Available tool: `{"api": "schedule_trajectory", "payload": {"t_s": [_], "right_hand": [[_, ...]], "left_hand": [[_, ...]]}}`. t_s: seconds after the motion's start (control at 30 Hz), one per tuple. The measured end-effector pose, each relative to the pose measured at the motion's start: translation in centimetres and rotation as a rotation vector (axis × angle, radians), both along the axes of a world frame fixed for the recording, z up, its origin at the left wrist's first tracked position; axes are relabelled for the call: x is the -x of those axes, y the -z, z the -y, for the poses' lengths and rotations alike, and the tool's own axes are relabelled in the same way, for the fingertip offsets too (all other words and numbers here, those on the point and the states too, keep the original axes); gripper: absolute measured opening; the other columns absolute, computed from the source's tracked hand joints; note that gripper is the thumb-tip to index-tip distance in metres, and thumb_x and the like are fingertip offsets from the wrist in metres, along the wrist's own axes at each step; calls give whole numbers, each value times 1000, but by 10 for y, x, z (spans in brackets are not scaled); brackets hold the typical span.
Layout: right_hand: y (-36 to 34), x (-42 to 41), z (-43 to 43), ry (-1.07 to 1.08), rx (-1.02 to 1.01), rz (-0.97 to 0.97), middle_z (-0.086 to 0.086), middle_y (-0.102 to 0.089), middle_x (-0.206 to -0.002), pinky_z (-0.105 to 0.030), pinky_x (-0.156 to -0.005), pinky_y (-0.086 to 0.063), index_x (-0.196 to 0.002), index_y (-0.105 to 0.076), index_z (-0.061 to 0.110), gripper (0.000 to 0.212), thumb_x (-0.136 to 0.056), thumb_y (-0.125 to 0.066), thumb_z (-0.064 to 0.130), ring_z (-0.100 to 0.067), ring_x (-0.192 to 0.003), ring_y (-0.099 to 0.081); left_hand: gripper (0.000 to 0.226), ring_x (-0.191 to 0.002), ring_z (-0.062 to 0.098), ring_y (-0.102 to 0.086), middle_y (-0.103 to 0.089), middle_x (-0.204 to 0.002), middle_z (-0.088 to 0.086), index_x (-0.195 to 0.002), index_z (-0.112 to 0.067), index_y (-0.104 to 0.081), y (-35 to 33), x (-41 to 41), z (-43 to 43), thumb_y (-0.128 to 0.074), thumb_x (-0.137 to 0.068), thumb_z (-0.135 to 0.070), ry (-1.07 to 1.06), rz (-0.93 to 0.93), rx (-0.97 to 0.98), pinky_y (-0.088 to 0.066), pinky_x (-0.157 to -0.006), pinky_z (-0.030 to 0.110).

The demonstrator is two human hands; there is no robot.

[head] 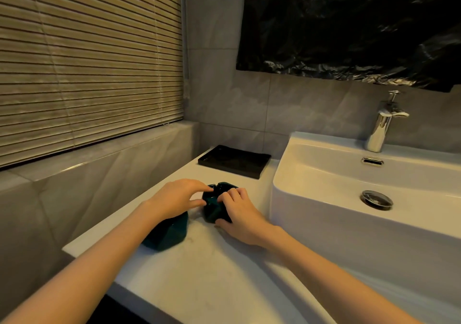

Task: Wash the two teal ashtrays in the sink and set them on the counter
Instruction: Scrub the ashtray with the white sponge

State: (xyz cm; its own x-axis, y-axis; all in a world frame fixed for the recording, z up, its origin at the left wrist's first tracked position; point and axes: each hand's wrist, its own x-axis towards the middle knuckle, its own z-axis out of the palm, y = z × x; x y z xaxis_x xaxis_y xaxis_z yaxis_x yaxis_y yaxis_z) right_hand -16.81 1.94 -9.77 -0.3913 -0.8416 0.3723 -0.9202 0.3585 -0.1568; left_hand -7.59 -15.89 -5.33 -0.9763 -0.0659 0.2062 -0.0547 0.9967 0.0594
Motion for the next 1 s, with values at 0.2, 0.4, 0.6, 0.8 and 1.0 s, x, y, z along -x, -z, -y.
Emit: {"api": "schedule_trajectory", "payload": {"t_s": [0.2,0.4,0.6,0.8,1.0], "right_hand": [[-23,-43,4,-62,136,72,4,-46,-128,-31,-99,-35,-122,-49,20,28,-96,-53,30,-16,-118,-30],[-25,-70,47,84,63,417,-2,-47,-126,-40,-87,-47,-124,-43,18,40,-96,-44,47,-24,-107,-54],[-35,-68,79,252,-287,873,-17,-57,-96,-31,-56,-54,-120,-42,2,39,-97,-37,34,-28,-71,-62],[-46,-74,83,263,-311,875,-23,-60,-75,-37,-65,-57,-105,-45,-6,29,-96,-28,17,-31,-56,-61],[-70,-67,67,214,-161,839,-19,-63,-64,-25,-59,-53,-79,-48,1,32,-95,-28,21,-29,-65,-70]], "left_hand": [[44,-122,14,-50,-50,-136,-16,-135,-43,-43,9,-63,15,-51,-92,-45,-272,-265,-192,-47,-94,39],[58,-104,19,-59,-56,-130,2,-141,-23,-40,27,-103,33,-58,-89,-42,-439,-127,-526,-50,-88,34],[22,-81,13,-62,-62,-94,-6,-115,-26,-57,28,-107,26,-54,-93,-27,-494,-136,-924,-57,-65,31],[22,-76,14,-65,-63,-92,-2,-112,-21,-58,24,-108,18,-54,-91,-15,-516,-176,-1122,-56,-55,23],[35,-90,18,-62,-62,-109,7,-124,-17,-57,-2,-98,7,-55,-91,-10,-441,-391,-1194,-55,-57,22]]}}
